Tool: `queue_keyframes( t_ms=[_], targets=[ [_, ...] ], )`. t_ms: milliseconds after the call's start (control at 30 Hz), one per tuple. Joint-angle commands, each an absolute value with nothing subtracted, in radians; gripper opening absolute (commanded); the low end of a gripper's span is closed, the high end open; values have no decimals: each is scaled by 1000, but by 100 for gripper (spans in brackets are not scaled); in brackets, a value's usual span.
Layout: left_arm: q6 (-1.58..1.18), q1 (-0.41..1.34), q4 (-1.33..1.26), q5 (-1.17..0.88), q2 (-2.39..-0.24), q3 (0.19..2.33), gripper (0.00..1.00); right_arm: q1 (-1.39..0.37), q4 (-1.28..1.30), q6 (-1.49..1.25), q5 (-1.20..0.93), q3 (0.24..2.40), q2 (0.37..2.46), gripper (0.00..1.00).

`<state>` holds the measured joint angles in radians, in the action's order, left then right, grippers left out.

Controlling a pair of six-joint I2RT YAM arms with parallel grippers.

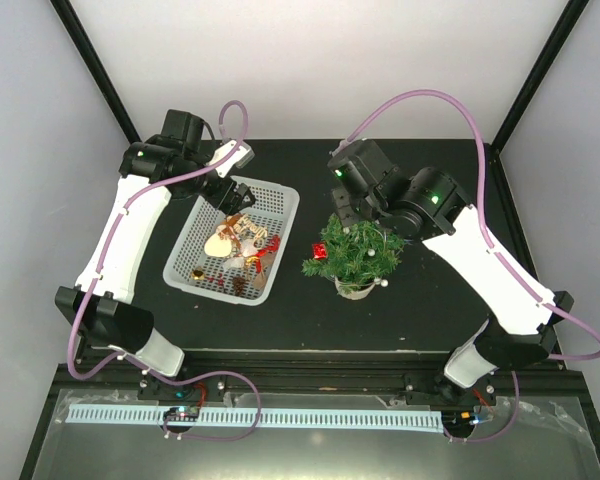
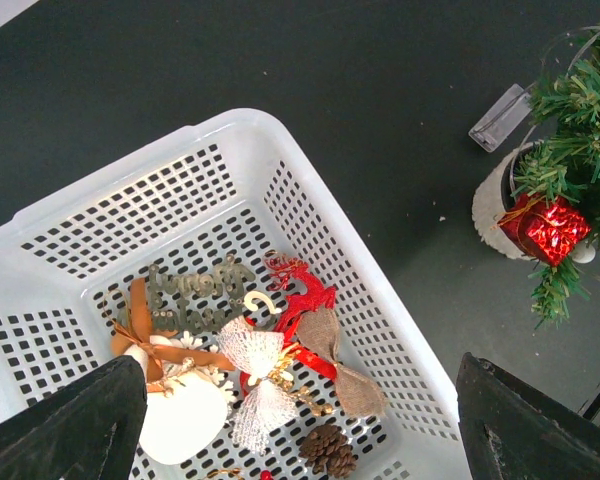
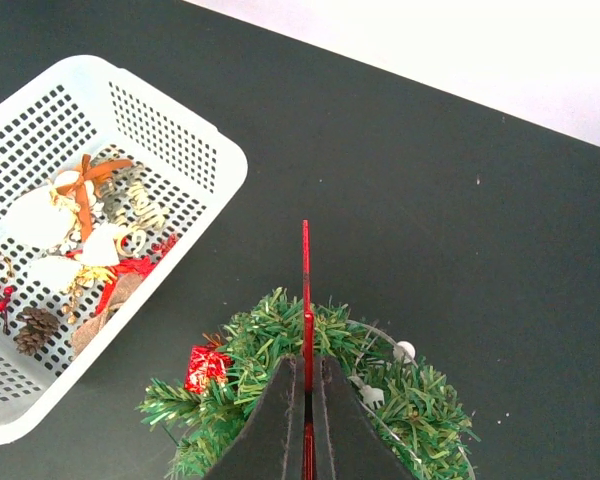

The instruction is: Decorate the small christmas tree

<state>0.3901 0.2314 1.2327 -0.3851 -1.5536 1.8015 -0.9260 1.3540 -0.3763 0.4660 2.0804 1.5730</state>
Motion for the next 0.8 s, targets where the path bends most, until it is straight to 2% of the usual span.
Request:
queue_keyframes(
  t_ms=[0, 767],
  targets=[
    [384, 241, 1223, -376, -1548, 1810, 85, -931, 1333, -377, 496, 2086, 1548, 1],
    [386, 241, 1224, -374, -1557, 1809, 85, -930, 1300, -371, 490, 2076, 1548, 1]
  ],
)
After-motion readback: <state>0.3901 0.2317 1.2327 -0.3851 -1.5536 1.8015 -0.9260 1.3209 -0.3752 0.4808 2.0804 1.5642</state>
